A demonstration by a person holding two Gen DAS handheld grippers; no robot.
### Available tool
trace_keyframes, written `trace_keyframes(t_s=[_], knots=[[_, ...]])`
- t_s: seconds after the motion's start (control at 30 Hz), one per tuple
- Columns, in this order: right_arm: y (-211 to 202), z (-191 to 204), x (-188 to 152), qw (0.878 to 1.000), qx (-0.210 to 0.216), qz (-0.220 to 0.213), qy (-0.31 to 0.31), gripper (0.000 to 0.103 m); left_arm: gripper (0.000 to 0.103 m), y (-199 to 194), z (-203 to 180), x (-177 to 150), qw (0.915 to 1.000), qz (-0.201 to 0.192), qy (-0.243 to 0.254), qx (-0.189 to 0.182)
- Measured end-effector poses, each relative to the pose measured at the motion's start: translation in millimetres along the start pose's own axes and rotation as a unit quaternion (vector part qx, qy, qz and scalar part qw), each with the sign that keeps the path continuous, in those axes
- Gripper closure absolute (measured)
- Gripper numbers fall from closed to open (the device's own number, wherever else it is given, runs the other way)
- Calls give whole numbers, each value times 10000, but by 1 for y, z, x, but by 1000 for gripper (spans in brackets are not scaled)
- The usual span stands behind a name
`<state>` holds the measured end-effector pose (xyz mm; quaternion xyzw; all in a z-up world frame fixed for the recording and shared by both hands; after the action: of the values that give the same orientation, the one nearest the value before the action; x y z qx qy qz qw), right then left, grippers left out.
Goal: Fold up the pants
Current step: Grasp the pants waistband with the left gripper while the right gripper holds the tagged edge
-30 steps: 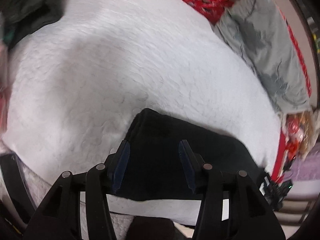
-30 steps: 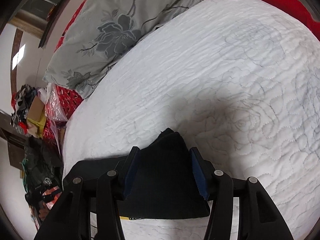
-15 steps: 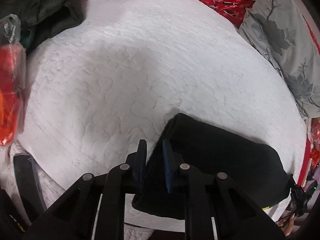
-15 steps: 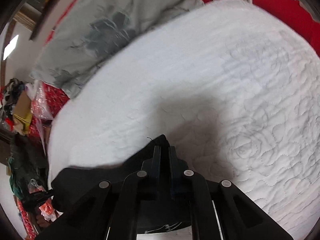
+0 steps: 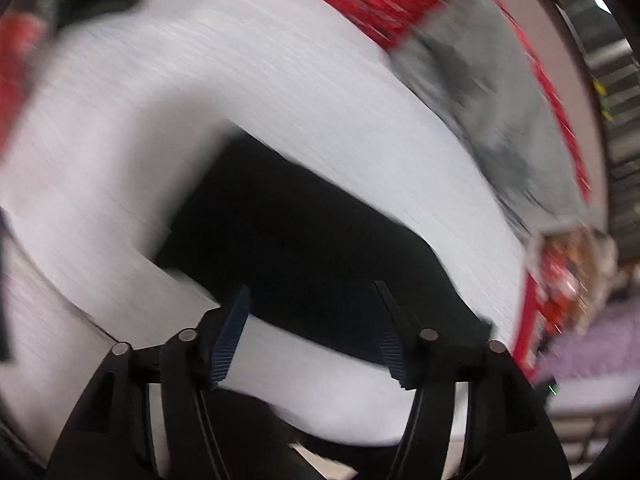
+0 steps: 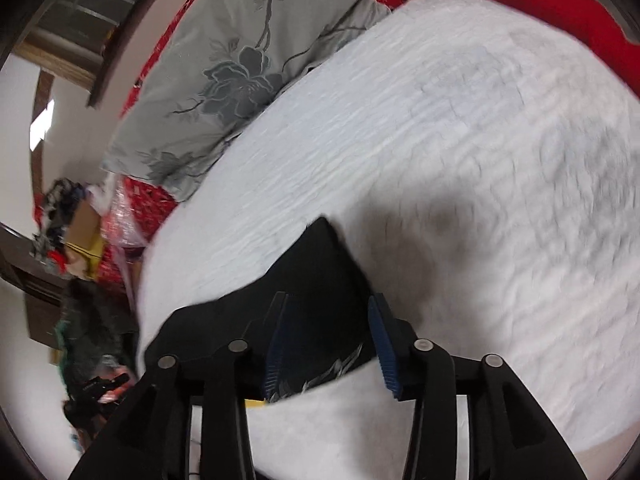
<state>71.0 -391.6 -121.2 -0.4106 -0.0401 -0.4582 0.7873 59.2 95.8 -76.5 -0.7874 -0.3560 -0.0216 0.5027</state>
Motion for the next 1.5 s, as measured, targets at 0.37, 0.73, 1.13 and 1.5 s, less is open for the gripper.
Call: trace_keyframes(t_s=[0.37, 0.73, 1.13, 1.5], knots=[[4, -15, -17, 9964, 368, 239, 730, 56, 43, 83, -87, -107, 9821, 1691, -440, -697], [23, -15, -17, 9944, 482, 298, 888, 52, 43, 103, -103, -112, 9836, 1638, -617, -433], [38, -18, -17, 9925, 464, 235, 1109, 52, 43, 106, -109, -109, 9830, 1588, -766, -512], [38, -21, -16, 9900, 547, 276, 1271, 50, 43, 104, -116, -112, 9828, 1639, -632, -576]])
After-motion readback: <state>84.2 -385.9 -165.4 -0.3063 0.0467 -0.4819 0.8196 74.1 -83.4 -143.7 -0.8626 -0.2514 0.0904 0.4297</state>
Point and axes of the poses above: each gripper's, at about its wrist camera, not at the fingertips, and y roughly the way its jaws point, z to its left, x to its top, the point moved 4 cm from there along y, roughly the way its jaws point, and after that the axes turned 15 degrees about -z, right-handed, at the moved point
